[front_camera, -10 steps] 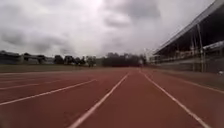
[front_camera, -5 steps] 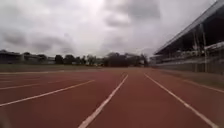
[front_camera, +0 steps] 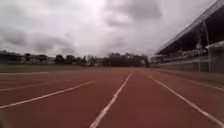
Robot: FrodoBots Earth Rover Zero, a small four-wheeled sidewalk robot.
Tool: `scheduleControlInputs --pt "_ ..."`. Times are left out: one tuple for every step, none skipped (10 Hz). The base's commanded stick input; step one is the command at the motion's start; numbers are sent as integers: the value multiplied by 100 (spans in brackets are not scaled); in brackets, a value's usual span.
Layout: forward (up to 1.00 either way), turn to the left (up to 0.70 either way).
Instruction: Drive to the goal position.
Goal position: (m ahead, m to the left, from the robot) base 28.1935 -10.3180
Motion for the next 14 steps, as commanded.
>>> scheduleControlInputs --pt "70 0" --pt "70 0" --pt "70 0" --pt "70 0" --pt "70 0" --pt "70 0" --pt "70 0" --pt "70 0" --pt "70 0" --pt "70 0" --pt "70 0" --pt "70 0" --pt "70 -35" --pt "70 -35"
